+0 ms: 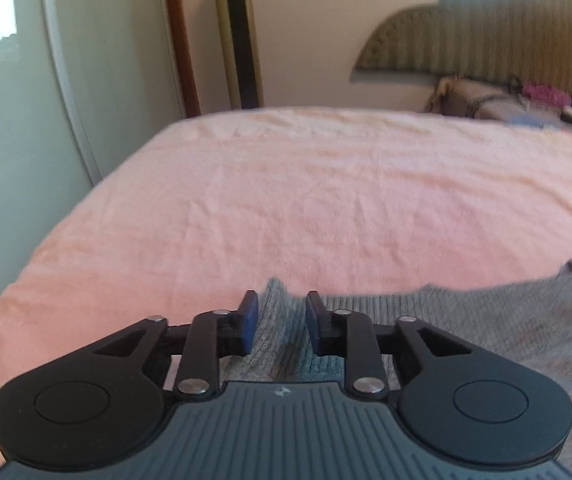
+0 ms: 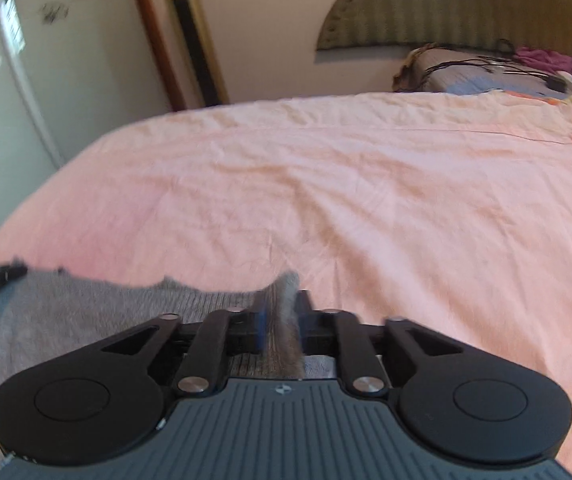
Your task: Fold small clothes
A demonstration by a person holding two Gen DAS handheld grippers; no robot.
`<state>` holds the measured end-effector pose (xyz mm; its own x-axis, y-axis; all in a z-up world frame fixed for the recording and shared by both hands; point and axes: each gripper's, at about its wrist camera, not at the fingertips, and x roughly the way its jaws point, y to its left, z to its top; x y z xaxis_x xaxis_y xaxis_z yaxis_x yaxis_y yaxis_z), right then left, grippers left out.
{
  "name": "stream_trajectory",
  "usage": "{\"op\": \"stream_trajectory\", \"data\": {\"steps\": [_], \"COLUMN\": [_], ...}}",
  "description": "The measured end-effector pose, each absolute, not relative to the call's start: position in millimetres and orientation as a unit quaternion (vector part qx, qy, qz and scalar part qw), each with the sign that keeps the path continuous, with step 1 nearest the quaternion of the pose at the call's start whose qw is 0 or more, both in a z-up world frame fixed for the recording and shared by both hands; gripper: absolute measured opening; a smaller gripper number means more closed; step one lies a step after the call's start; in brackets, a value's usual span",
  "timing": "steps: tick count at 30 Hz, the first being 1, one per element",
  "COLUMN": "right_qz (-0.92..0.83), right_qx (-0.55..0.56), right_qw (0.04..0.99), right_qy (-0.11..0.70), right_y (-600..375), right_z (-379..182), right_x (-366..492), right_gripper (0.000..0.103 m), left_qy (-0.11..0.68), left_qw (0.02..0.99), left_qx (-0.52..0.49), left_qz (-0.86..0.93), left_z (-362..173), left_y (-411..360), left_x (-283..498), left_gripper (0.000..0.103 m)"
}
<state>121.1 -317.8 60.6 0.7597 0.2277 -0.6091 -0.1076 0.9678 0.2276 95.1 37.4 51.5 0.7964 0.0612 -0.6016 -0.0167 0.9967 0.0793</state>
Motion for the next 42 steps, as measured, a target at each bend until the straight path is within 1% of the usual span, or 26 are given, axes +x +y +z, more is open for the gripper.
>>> {"op": "stream_trajectory", "data": {"steps": [2,3,4,6,8,9,10,11,12,13,14,15,18,19,21,22,23,24,27,28,29,30,35,38,41,42], "right_qz": [0.102,0.126,0.148,0.174,0.173,0.157,0.138,0.133,0.134,0.132,0.124,0.114,0.103,0.084,0.082,0.108,0.131,0.139,0.123,0.121,0.126,0.127,0.100,0.100,0.107,0.120], "right_qx": [0.111,0.132,0.146,0.153,0.127,0.111,0.093,0.068,0.048,0.040,0.046,0.053,0.040,0.025,0.028,0.038,0.044,0.038,-0.013,-0.034,-0.049,-0.036,-0.031,-0.010,-0.058,-0.045], "right_qw": [0.939,0.933,0.926,0.917,0.914,0.912,0.909,0.920,0.925,0.926,0.926,0.927,0.925,0.925,0.929,0.930,0.930,0.929,0.921,0.924,0.931,0.931,0.933,0.932,0.932,0.935], "right_qy": [0.308,0.309,0.314,0.325,0.344,0.361,0.381,0.363,0.352,0.351,0.353,0.354,0.363,0.369,0.360,0.348,0.340,0.340,0.370,0.361,0.340,0.340,0.343,0.349,0.341,0.331], "right_y": [-318,-314,-307,-285,-266,-257,-253,-252,-253,-255,-260,-264,-263,-258,-249,-247,-244,-239,-226,-224,-223,-227,-225,-218,-212,-220], "right_z": [77,81,82,76,61,49,37,29,25,24,23,22,24,29,44,49,53,53,33,24,18,20,27,37,21,20], "right_x": [109,106,105,109,117,122,127,125,123,124,127,130,130,125,103,90,78,70,66,64,59,61,58,36,23,22], "right_gripper": [0.049,0.050,0.052,0.069,0.078,0.079,0.079,0.079,0.084,0.083,0.084,0.084,0.084,0.084,0.085,0.088,0.098,0.103,0.103,0.103,0.103,0.103,0.102,0.103,0.103,0.103], "left_qy": [0.297,0.293,0.294,0.305,0.344,0.356,0.351,0.354,0.350,0.348,0.351,0.355,0.353,0.345,0.338,0.338,0.338,0.341,0.360,0.343,0.346,0.348,0.348,0.349,0.352,0.353], "left_qw": [0.955,0.956,0.955,0.950,0.935,0.932,0.935,0.934,0.935,0.936,0.935,0.934,0.934,0.937,0.941,0.941,0.940,0.938,0.930,0.936,0.935,0.935,0.935,0.935,0.933,0.932], "left_qx": [0.017,0.017,0.027,0.057,0.077,0.069,0.049,0.044,0.049,0.051,0.044,0.039,0.048,0.054,0.032,0.021,0.015,0.019,0.052,0.050,0.042,0.038,0.036,0.035,0.042,0.047], "left_qz": [-0.002,-0.013,-0.027,-0.039,-0.025,-0.020,-0.029,-0.028,-0.022,-0.025,-0.030,-0.027,0.000,0.018,0.004,-0.020,-0.039,-0.050,-0.055,-0.056,-0.058,-0.051,-0.052,-0.053,-0.060,-0.066], "left_z": [63,64,63,50,30,20,20,19,17,16,16,16,21,26,39,44,46,45,22,16,17,17,16,16,17,18], "left_y": [28,20,9,-11,-17,-11,-2,5,9,12,14,15,13,11,13,12,10,6,0,4,6,7,8,8,9,12], "left_x": [85,83,85,91,102,106,106,107,107,108,110,111,104,95,71,58,46,38,33,29,31,33,34,34,32,31], "left_gripper": [0.045,0.065,0.076,0.076,0.076,0.077,0.082,0.084,0.089,0.090,0.090,0.094,0.095,0.093,0.093,0.094,0.094,0.094,0.095,0.096,0.097,0.099,0.099,0.100,0.100,0.100]}}
